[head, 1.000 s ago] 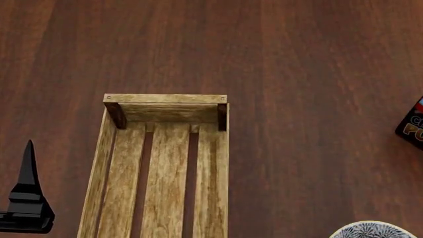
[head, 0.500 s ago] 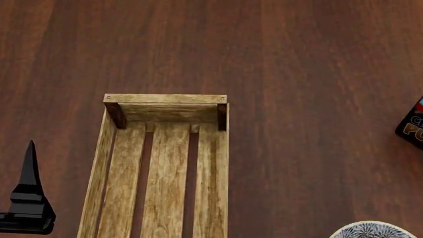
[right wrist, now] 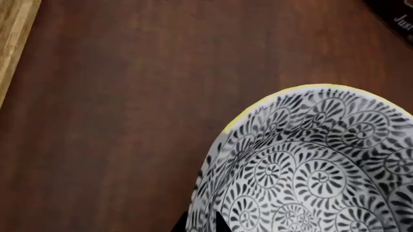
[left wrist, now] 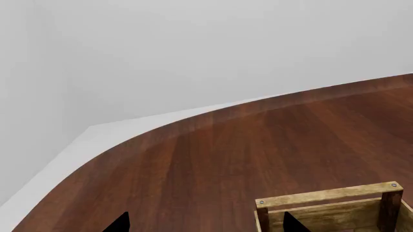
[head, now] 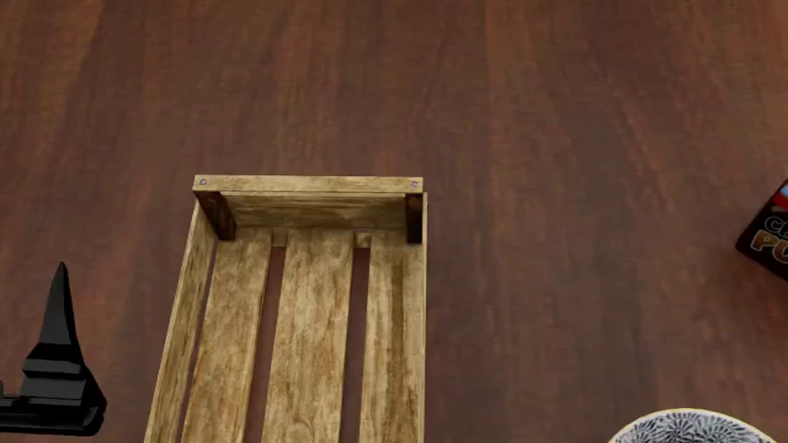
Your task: Stack the left bowl on the right bowl and place them in the tray.
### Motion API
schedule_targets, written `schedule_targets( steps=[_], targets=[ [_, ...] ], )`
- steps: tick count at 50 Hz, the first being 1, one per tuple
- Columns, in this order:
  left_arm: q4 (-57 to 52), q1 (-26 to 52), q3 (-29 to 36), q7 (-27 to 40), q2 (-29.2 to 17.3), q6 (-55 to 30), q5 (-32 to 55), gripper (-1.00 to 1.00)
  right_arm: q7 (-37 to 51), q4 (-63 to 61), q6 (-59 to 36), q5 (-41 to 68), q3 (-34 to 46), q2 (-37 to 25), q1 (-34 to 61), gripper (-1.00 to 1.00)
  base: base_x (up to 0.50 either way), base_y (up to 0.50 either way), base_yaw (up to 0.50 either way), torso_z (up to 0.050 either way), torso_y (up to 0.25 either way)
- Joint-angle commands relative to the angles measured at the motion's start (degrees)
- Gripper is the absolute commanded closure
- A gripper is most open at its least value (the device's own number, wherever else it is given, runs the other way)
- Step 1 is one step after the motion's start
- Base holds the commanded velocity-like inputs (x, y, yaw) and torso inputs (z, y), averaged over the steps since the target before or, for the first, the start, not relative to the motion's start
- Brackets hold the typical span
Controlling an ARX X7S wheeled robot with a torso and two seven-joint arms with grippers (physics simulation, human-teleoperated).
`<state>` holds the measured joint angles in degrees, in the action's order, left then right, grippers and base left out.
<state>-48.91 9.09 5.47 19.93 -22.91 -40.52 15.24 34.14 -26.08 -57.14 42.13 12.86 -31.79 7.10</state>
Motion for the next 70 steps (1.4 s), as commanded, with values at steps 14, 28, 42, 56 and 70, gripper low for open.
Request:
schedule_targets(
  steps=[14, 28, 42, 56, 70],
  targets=[
    [-0.39, -0.24, -0.25, 0.36, -0.37, 0.18, 0.64, -1.0, 10.61, -18.58, -9.11, 12.07, -8.83, -4.73, -0.27, 1.0, 0.0, 0.0, 0.0, 0.0, -0.001],
    [-0.86, -0.3, -0.56, 0.64, -0.6, 0.12, 1.07, -1.0, 19.65, -26.63, -16.88, 24.77, -17.02, -7.5, 3.4, 1.0, 0.0, 0.0, 0.0, 0.0, 0.0],
    [-1.58, -0.36, -0.94, 0.89, -0.76, 0.07, 1.7, -1.0, 28.04, -27.67, -20.95, 37.14, -20.17, -10.78, 10.38, 1.0, 0.0, 0.0, 0.0, 0.0, 0.0],
    [-0.78, -0.28, -0.3, 1.17, -1.05, 0.63, 1.21, -1.0, 40.2, -23.93, -21.48, 53.6, -19.25, -18.77, 21.54, 1.0, 0.0, 0.0, 0.0, 0.0, 0.0],
    [-1.58, -0.17, -0.92, 1.49, -1.32, -0.28, 2.11, -1.0, 39.87, -20.25, -20.89, 56.24, -23.25, -26.33, 22.16, 1.0, 0.0, 0.0, 0.0, 0.0, 0.0]
  ],
)
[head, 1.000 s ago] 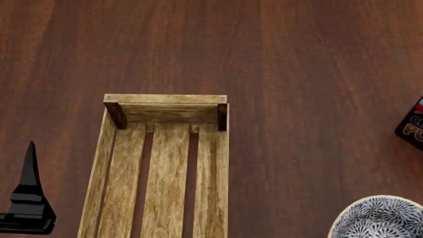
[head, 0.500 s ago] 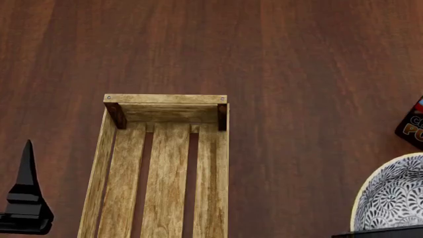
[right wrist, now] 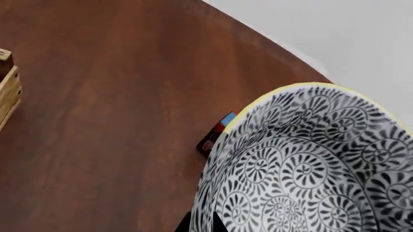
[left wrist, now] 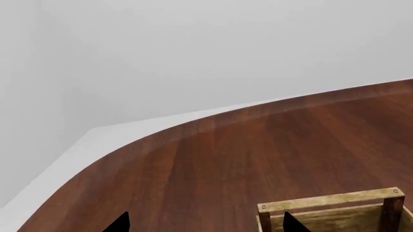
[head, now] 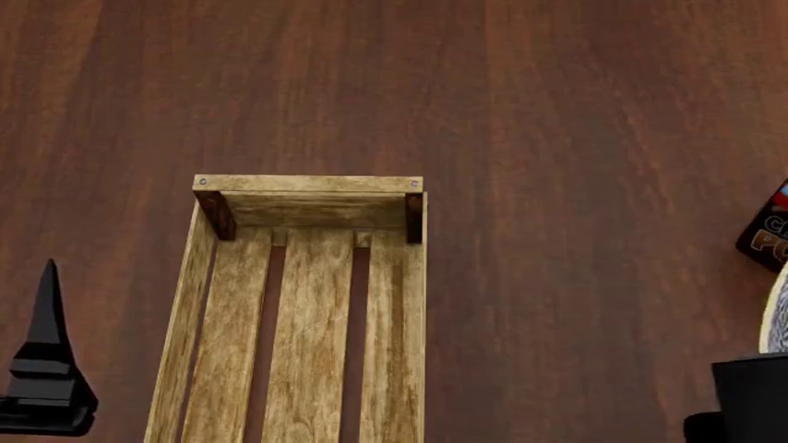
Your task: Stack the left bowl on the right bowl and place them in the tray.
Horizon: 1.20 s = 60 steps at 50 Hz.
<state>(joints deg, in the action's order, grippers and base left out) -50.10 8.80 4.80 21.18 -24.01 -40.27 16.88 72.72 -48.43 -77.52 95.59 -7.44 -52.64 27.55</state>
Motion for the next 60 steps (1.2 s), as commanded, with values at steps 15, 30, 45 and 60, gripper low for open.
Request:
schedule_targets(
  steps=[15, 30, 45, 60],
  targets=[
    [-0.31, 0.23, 0.02, 0.56, -0.58, -0.67, 0.46, -1.0, -3.91, 4.94, -1.79, 0.26, -13.86, -10.76, -5.71, 1.0, 0.0, 0.0, 0.0, 0.0, 0.0],
    [-0.8, -0.01, -0.31, 0.98, -0.98, -0.74, 0.69, -1.0, -10.25, 9.6, -4.32, -1.88, -24.29, -13.51, -11.27, 1.0, 0.0, 0.0, 0.0, 0.0, 0.0],
    [-2.46, -0.21, -2.61, 1.25, -1.6, -1.4, 2.23, -1.0, -17.99, 16.31, -1.96, -11.98, -19.39, -17.71, -9.34, 1.0, 0.0, 0.0, 0.0, 0.0, 0.0],
    [-0.89, -0.81, -3.76, 0.86, -1.89, 0.5, 2.67, -1.0, -21.97, 21.75, 0.08, -18.26, -18.43, -17.4, -11.75, 1.0, 0.0, 0.0, 0.0, 0.0, 0.0]
  ],
)
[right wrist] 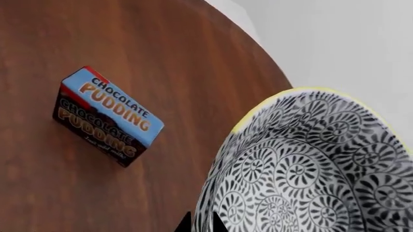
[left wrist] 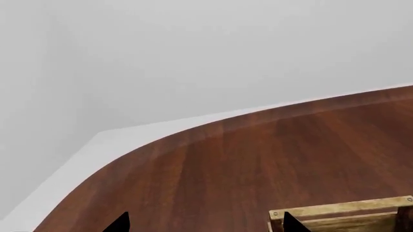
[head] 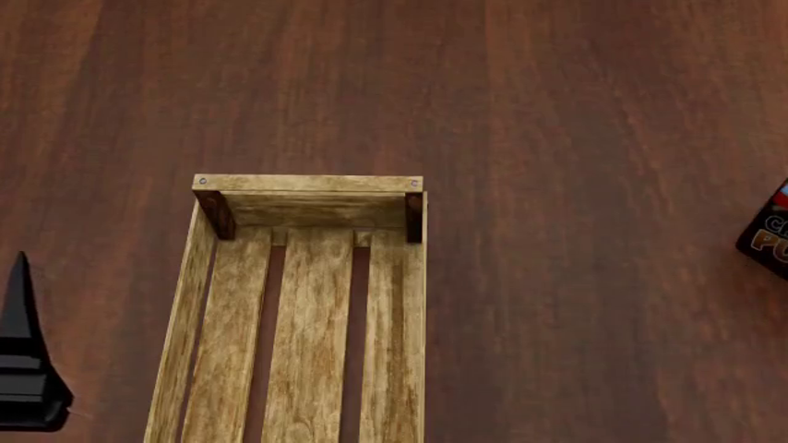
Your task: Stack the left bowl on the right bowl and place them in the tray.
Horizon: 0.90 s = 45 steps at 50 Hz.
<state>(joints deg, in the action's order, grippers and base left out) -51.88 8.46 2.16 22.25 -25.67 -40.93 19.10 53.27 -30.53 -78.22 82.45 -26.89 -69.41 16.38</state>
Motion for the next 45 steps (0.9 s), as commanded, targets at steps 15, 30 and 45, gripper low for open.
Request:
schedule_targets(
  steps=[15, 30, 45],
  targets=[
    [2.79, -0.05, -1.14, -0.54, -0.29, 2.24, 0.7, -1.0, -1.64, 6.8, -1.44, -4.96, -1.09, -0.43, -3.69, 1.0, 0.0, 0.0, 0.0, 0.0, 0.0],
    [2.52, -0.49, -1.1, -0.09, -0.44, 2.32, 0.79, -1.0, 5.72, 5.1, -6.65, 2.05, -8.77, 3.46, -9.42, 1.0, 0.0, 0.0, 0.0, 0.0, 0.0],
    [2.2, -0.93, -1.9, 0.02, -0.73, 2.42, 1.59, -1.0, 5.88, 6.06, -5.31, 2.17, -7.94, 5.01, -12.69, 1.0, 0.0, 0.0, 0.0, 0.0, 0.001]
  ],
)
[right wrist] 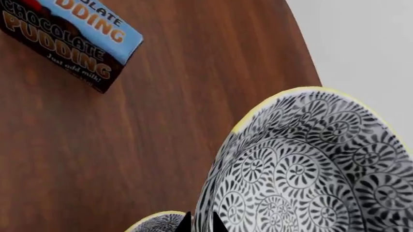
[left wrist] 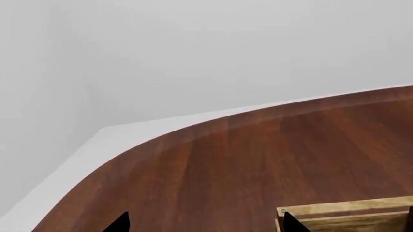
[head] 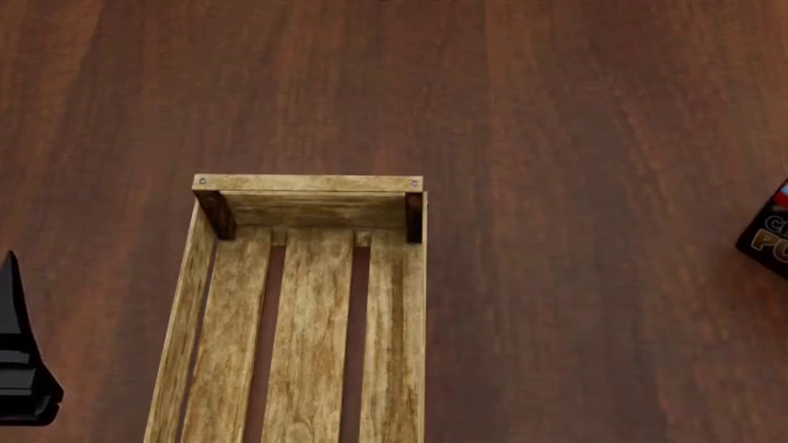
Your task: Stack the left bowl on the right bowl and place them in the tray.
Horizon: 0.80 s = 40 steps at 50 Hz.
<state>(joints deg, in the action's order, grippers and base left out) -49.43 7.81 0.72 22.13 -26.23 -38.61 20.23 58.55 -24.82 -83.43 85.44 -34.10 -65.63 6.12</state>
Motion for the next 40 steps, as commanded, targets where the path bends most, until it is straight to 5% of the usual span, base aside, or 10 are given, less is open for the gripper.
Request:
schedule_targets(
  steps=[1, 40],
  targets=[
    [-0.29, -0.3, -0.48, 0.16, -0.2, 0.08, 0.49, -1.0, 0.35, 0.42, -0.05, -1.16, -0.89, 1.46, -2.96, 1.0, 0.0, 0.0, 0.0, 0.0, 0.0],
    [0.34, -0.47, -0.53, 0.84, -0.71, 0.55, 0.86, -1.0, -8.43, 2.83, 8.71, -13.29, 3.82, 5.66, -10.75, 1.0, 0.0, 0.0, 0.0, 0.0, 0.0]
  ],
)
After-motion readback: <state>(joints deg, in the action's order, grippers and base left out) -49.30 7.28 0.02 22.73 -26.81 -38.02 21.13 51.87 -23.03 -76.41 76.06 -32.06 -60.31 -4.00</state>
